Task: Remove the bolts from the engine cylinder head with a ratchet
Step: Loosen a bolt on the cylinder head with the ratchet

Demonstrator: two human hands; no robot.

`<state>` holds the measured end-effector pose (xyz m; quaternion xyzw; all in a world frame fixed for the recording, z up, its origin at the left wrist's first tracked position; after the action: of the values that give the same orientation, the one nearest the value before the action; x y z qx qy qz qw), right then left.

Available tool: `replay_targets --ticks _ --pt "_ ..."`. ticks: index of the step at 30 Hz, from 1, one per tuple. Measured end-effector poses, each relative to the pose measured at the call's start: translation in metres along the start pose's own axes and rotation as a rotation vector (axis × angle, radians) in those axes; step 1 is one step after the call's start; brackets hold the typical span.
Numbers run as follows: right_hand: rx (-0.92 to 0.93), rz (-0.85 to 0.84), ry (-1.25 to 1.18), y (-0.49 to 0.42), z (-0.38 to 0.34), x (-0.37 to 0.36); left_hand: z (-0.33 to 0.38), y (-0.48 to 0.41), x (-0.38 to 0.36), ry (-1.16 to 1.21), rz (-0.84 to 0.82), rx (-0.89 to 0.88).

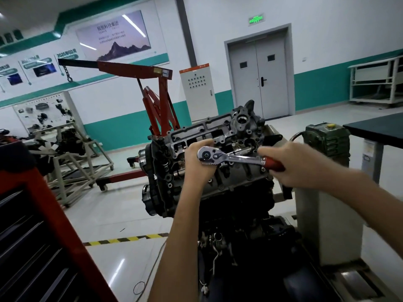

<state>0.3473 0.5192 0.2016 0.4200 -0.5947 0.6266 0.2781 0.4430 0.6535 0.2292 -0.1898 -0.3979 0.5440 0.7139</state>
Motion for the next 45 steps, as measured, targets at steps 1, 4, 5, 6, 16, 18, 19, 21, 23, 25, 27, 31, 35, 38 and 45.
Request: replay_targets --ticks 1,4,5,6,16,18,19,21,23,25,27,31,35,38,45 --pt "-0.042 -0.004 -0.109 0.008 -0.004 -0.016 -0.003 0.001 0.003 0.029 0.053 0.021" --pt "-0.213 0.138 -0.541 0.037 -0.031 -0.055 -0.004 0.001 0.0 0.081 0.121 0.062" --pt "-0.272 0.194 -0.673 0.044 -0.042 -0.067 -0.007 0.003 0.0 0.115 0.157 0.088" --pt "-0.315 0.237 -0.794 0.047 -0.055 -0.079 -0.012 0.006 0.0 0.165 0.207 0.127" --pt "-0.067 -0.042 -0.543 0.027 -0.042 -0.05 -0.006 0.003 0.004 0.05 0.019 0.031" --pt "0.037 -0.078 -0.211 0.009 -0.018 -0.016 -0.002 0.002 0.001 0.001 -0.07 -0.009" --pt "0.073 -0.034 -0.063 0.001 -0.012 0.0 0.002 0.002 -0.002 -0.03 -0.111 -0.04" --pt "0.076 0.004 0.011 -0.003 -0.01 0.005 0.004 0.001 0.0 -0.018 -0.097 -0.056" --pt "0.002 -0.02 -0.176 0.01 -0.02 -0.023 -0.004 0.003 0.007 0.049 0.007 -0.01" --pt "-0.114 0.071 -0.448 0.029 -0.037 -0.05 -0.011 0.004 0.007 0.047 0.076 0.055" --pt "-0.244 0.172 -0.727 0.044 -0.058 -0.076 -0.009 0.003 0.004 0.053 0.125 0.071" --pt "-0.309 0.189 -1.077 0.044 -0.101 -0.108 -0.014 0.006 0.002 0.113 0.166 0.123" --pt "-0.153 0.049 -0.747 0.035 -0.067 -0.07 -0.014 0.003 0.008 0.015 0.057 0.068" --pt "-0.012 -0.112 -0.391 0.014 -0.029 -0.034 -0.006 0.002 0.007 -0.007 -0.056 0.016" --pt "-0.03 0.005 -0.223 0.006 -0.013 -0.025 -0.001 0.0 0.004 0.009 -0.07 -0.067"
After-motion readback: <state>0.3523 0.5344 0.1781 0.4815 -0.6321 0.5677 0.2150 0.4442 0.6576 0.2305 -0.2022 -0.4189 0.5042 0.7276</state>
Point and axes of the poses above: each hand's wrist, its own y-axis away from the middle knuckle, its own x-axis out of the back of the hand, z = x × y, the point moved 10 cm from there along -y, towards the middle knuckle, and after that the axes turned 1 degree about -y, right-handed, at the moved point
